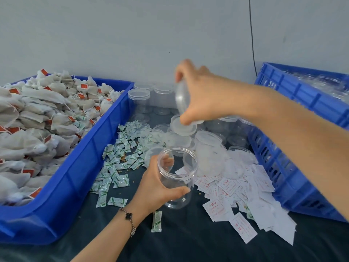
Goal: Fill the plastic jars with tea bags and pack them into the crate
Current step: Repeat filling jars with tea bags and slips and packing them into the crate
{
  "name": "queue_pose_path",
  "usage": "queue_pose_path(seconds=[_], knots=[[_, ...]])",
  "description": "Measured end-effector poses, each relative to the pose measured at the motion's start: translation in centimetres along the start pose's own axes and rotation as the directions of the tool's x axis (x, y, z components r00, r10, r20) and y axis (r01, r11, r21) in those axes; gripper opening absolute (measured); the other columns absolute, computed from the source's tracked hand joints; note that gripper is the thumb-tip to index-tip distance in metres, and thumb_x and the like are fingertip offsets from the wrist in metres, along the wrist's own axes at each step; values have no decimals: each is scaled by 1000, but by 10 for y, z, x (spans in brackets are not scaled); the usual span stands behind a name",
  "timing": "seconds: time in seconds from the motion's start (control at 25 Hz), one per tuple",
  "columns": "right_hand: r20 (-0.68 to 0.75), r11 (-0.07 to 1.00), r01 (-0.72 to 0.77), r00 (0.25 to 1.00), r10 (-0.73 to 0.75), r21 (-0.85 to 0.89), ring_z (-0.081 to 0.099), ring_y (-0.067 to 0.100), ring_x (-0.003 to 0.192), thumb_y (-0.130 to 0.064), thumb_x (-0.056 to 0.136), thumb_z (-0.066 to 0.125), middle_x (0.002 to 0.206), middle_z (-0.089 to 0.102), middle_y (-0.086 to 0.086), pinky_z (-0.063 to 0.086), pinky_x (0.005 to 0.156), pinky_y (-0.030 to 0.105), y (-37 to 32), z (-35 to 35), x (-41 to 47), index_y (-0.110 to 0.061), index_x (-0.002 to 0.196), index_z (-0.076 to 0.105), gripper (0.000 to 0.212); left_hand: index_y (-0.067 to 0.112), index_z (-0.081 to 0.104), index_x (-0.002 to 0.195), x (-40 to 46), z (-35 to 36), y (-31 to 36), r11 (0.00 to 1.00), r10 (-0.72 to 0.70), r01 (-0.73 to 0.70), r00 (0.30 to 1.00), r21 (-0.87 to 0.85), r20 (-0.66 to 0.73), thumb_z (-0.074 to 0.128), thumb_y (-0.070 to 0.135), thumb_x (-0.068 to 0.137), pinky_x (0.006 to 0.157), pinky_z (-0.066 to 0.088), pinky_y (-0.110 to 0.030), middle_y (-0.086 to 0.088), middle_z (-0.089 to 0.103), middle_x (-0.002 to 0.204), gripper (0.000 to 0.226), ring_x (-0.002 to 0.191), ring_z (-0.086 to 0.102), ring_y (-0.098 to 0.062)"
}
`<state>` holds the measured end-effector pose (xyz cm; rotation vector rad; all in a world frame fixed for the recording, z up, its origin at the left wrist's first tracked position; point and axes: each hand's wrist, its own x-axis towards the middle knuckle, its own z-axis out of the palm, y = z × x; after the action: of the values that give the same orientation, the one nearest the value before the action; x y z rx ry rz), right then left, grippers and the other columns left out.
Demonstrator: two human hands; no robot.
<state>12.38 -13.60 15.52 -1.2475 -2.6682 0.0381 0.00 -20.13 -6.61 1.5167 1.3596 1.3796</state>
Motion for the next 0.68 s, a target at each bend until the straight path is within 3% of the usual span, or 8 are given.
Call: queue_pose_path(seconds=[0.08, 0.16, 0.24, 0.28, 0.36, 0.48, 0.56, 0.68], knots=[[-3, 976, -213, 977, 213, 41, 44, 9, 67, -50, 55, 75, 87, 38, -6, 30, 48, 26, 38, 12, -1, -34, 97, 15, 75, 37, 42, 115, -1, 0, 1, 1000, -7, 7, 1000, 0, 0, 82, 50, 43, 88, 35, -1, 14, 53, 122, 84, 113, 49, 11], [80, 906, -374, 927, 366, 199, 47, 5, 73, -56, 67, 74, 96, 42, -8, 37, 52, 21, 75, 63, -15, -24, 118, 17, 83, 39, 42, 114, -3, 3, 2, 1000, -5, 5, 1000, -3, -15, 82, 50, 42, 88, 34, 0, 15, 53, 122, 83, 113, 48, 13], [190, 840, -470, 882, 432, 273, 51, 19, 109, -56, 72, 71, 135, 36, 3, 48, 82, 32, 99, 114, -36, -20, 139, 8, 98, 42, 42, 112, -5, 7, 5, 1000, 4, -4, 999, -5, -50, 83, 51, 41, 86, 33, 2, 20, 53, 119, 82, 112, 48, 15], [223, 836, -490, 868, 443, 247, 41, 25, 126, -55, 73, 70, 148, 24, 4, 42, 98, 41, 107, 133, -45, -21, 144, 3, 103, 45, 42, 111, -6, 8, 7, 1000, 14, -14, 997, 5, -78, 84, 54, 41, 85, 33, 2, 25, 54, 116, 82, 111, 48, 15], [205, 845, -481, 874, 441, 234, 27, 28, 138, -53, 76, 68, 155, 13, 6, 31, 109, 48, 117, 158, -58, -23, 147, -1, 103, 48, 41, 111, -6, 6, 11, 999, 41, -37, 987, 23, -157, 84, 59, 41, 84, 36, 0, 34, 50, 112, 84, 110, 48, 14], [87, 889, -442, 896, 434, 118, 17, 26, 142, -57, 77, 64, 157, 10, 6, 28, 112, 45, 123, 170, -63, -28, 146, 3, 97, 44, 41, 116, 5, -9, 14, 997, 73, -69, 928, 23, -367, 83, 62, 41, 88, 38, -4, 35, 45, 113, 87, 113, 47, 12], [-24, 929, -364, 930, 366, 60, 23, 28, 140, -51, 72, 72, 154, 20, 9, 32, 109, 47, 118, 162, -53, -22, 146, 20, 95, 42, 42, 116, 19, -28, 17, 997, 71, -76, 866, 9, -496, 81, 64, 40, 89, 38, -5, 32, 45, 114, 88, 113, 45, 13], [-231, 962, -272, 936, 264, -5, 39, 40, 129, -26, 67, 83, 144, 39, 19, 41, 96, 57, 97, 140, -13, -11, 132, 51, 74, 43, 41, 114, 45, -59, 15, 992, 128, -116, 798, 57, -588, 89, 55, 44, 88, 35, -3, 24, 45, 118, 86, 111, 43, 15]])
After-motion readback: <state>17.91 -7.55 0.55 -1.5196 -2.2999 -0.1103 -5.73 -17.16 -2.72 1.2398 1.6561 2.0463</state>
